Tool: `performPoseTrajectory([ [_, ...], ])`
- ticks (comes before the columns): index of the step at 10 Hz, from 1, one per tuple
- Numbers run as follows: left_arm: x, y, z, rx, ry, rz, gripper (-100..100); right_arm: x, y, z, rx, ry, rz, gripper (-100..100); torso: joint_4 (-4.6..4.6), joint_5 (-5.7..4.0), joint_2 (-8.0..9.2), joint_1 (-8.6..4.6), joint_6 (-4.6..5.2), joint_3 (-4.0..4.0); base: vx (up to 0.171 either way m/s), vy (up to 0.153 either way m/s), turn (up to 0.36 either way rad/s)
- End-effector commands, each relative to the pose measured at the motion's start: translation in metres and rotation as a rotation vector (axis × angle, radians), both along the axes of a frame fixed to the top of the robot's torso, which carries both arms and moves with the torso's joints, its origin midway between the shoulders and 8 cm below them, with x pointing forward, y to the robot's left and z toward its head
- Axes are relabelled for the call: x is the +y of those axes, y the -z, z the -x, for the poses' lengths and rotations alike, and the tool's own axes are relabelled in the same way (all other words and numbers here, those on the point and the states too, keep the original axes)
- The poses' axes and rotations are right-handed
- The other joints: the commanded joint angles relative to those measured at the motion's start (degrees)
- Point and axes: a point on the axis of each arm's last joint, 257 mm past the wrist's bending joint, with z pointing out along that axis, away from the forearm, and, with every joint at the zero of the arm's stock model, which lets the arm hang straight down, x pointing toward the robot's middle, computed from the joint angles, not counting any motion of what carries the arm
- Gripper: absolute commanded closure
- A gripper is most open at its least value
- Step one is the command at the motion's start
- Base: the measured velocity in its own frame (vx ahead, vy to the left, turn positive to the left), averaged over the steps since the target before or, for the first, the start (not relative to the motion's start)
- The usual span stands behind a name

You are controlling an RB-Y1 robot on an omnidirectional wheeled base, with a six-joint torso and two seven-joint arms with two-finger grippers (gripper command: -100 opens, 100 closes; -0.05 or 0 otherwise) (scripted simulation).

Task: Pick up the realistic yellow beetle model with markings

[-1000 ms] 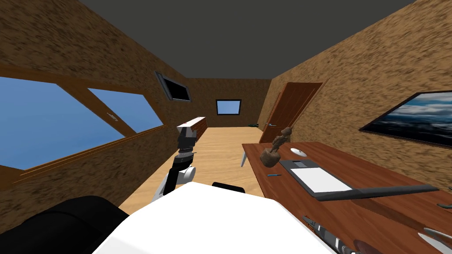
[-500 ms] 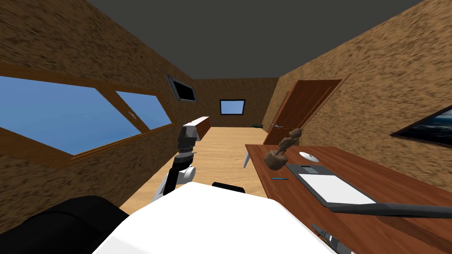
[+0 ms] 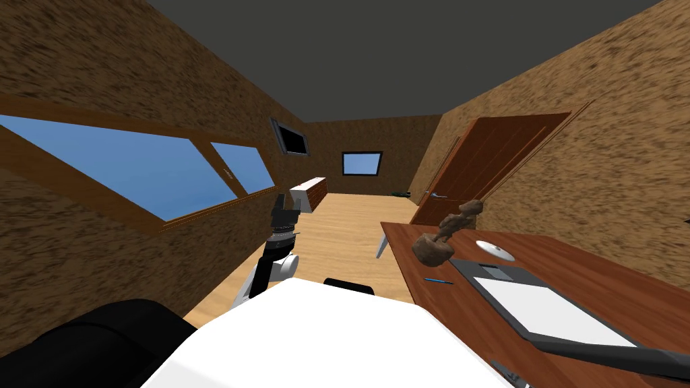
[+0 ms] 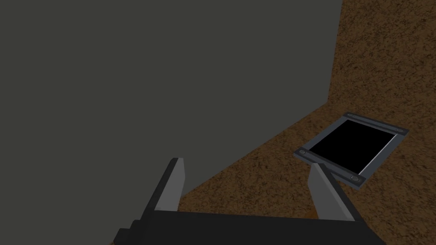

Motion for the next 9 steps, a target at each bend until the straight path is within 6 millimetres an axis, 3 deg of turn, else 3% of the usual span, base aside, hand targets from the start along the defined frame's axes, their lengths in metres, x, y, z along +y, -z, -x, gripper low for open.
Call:
performPoseTrajectory([
  [1,0.0,0.0,0.0,0.0,0.0,0.0,0,-0.0037,0.0035,0.0087,-0.004,0.025,-0.003,-100,0.0,0.0,0.0,0.0,0.0,0.0,-0.027,0.03,0.113],
  [4,0.0,0.0,0.0,0.0,0.0,0.0,0,-0.0055,0.0058,0.0149,-0.006,0.045,-0.008,-100,0.0,-0.01,-0.02,-0.04,0.0,-0.01,-0.019,0.023,0.107],
  [5,0.0,0.0,0.0,0.0,0.0,0.0,0,-0.0055,0.0061,0.0157,-0.005,0.045,-0.009,100,-0.01,-0.02,-0.06,-0.09,-0.01,-0.03,-0.004,0.0,-0.015],
  [9,0.0,0.0,0.0,0.0,0.0,0.0,0,-0.0056,0.006,0.0157,-0.005,0.044,-0.008,100,-0.01,-0.03,-0.12,-0.13,0.0,-0.06,0.0,0.0,0.003],
])
